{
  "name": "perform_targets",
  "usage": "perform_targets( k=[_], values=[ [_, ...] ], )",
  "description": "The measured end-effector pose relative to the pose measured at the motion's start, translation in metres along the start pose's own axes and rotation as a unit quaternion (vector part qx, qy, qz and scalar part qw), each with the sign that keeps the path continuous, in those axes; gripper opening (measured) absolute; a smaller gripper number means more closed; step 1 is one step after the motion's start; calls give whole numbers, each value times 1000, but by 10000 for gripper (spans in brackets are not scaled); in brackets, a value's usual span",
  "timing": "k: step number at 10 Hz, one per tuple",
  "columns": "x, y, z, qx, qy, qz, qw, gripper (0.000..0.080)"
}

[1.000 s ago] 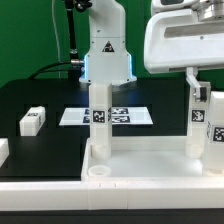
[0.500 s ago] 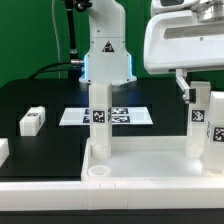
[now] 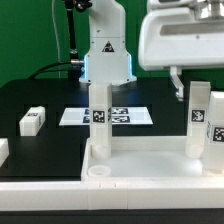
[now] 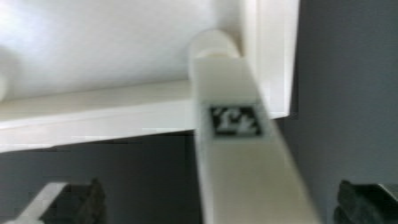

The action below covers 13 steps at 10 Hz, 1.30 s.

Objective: Assemble desk

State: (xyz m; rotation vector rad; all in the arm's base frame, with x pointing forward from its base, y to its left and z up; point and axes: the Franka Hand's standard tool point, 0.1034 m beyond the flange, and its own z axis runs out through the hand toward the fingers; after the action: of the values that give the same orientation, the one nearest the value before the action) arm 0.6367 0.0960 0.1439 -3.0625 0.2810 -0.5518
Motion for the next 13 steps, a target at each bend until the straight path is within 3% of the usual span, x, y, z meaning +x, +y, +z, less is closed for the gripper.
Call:
perform_targets(
  k=[1,3,5,7,9,13],
  values=[
    [2,-6,0,-1,-7,-1,1000,648],
    [6,1,3,-19,-75,-6,997,648],
    [10,-5,-2,-27,-147,10,989,648],
    [14,-8,-1,-20,-182,34,982,648],
    [13,-18,8,-8,-156,40,987,648],
    [0,-17,20,-11,-164,39,986,648]
  ],
)
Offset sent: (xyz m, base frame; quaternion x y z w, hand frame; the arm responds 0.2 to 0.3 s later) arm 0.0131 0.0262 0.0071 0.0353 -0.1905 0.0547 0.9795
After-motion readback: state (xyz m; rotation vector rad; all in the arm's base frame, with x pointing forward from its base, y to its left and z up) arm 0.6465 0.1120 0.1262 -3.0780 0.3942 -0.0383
